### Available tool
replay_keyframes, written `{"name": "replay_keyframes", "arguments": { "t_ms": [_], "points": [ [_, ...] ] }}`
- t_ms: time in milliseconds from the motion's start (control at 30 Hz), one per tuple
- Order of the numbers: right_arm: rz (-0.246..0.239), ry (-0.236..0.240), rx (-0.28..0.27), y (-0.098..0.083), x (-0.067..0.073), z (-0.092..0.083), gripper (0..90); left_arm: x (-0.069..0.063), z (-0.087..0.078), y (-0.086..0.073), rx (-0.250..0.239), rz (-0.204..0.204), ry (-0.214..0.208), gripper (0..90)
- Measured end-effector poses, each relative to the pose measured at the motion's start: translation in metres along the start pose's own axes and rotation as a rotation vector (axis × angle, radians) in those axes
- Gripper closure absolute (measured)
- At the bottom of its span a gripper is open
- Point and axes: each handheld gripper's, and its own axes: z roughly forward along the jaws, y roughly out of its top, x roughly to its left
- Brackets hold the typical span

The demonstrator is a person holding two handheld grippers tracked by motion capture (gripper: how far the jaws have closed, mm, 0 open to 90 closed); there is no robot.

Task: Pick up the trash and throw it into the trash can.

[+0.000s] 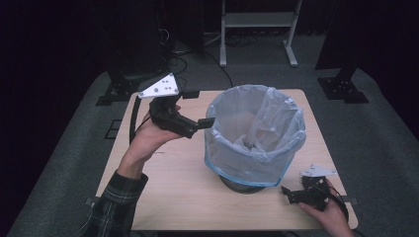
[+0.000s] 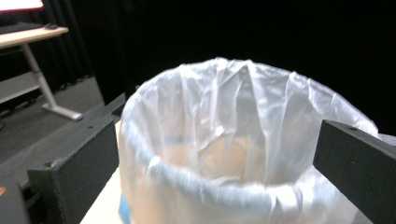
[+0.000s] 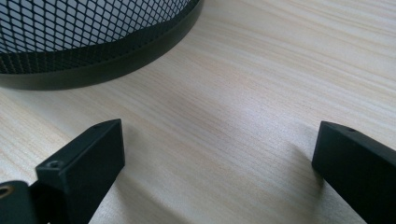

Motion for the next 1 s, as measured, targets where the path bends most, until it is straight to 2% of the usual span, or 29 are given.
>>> {"name": "replay_keyframes", "arguments": {
  "t_ms": [100, 267, 300, 333, 633, 700, 733, 800, 833, 867, 900, 1000],
  "points": [
    [0.0, 0.0, 0.0, 0.0, 0.0, 0.0, 0.9, -0.001, -0.007, -0.005, 0.01, -0.003, 0.018, 0.0],
    [0.0, 0.0, 0.0, 0.0, 0.0, 0.0, 0.9, 0.0, -0.023, -0.023, 0.041, -0.014, 0.08, 0.0],
    [0.0, 0.0, 0.0, 0.0, 0.0, 0.0, 0.9, 0.0, -0.023, -0.023, 0.041, -0.014, 0.08, 0.0],
    [0.0, 0.0, 0.0, 0.0, 0.0, 0.0, 0.9, 0.001, -0.028, -0.03, 0.048, -0.025, 0.101, 0.0],
    [0.0, 0.0, 0.0, 0.0, 0.0, 0.0, 0.9, -0.004, -0.041, -0.058, 0.095, -0.047, 0.174, 0.0],
    [0.0, 0.0, 0.0, 0.0, 0.0, 0.0, 1.0, -0.006, -0.043, -0.068, 0.106, -0.054, 0.192, 0.0],
    [0.0, 0.0, 0.0, 0.0, 0.0, 0.0, 0.9, -0.008, -0.044, -0.079, 0.125, -0.059, 0.212, 0.0],
    [0.0, 0.0, 0.0, 0.0, 0.0, 0.0, 0.9, -0.01, -0.045, -0.092, 0.145, -0.074, 0.22, 0.0],
    [0.0, 0.0, 0.0, 0.0, 0.0, 0.0, 0.9, -0.01, -0.045, -0.092, 0.145, -0.074, 0.22, 0.0],
    [0.0, 0.0, 0.0, 0.0, 0.0, 0.0, 0.9, -0.011, -0.046, -0.103, 0.163, -0.091, 0.227, 0.0],
    [0.0, 0.0, 0.0, 0.0, 0.0, 0.0, 0.9, -0.011, -0.046, -0.103, 0.163, -0.091, 0.227, 0.0],
    [0.001, -0.001, 0.0, 0.0, 0.0, 0.0, 1.0, -0.013, -0.051, -0.123, 0.186, -0.113, 0.259, 0.0]
  ]
}}
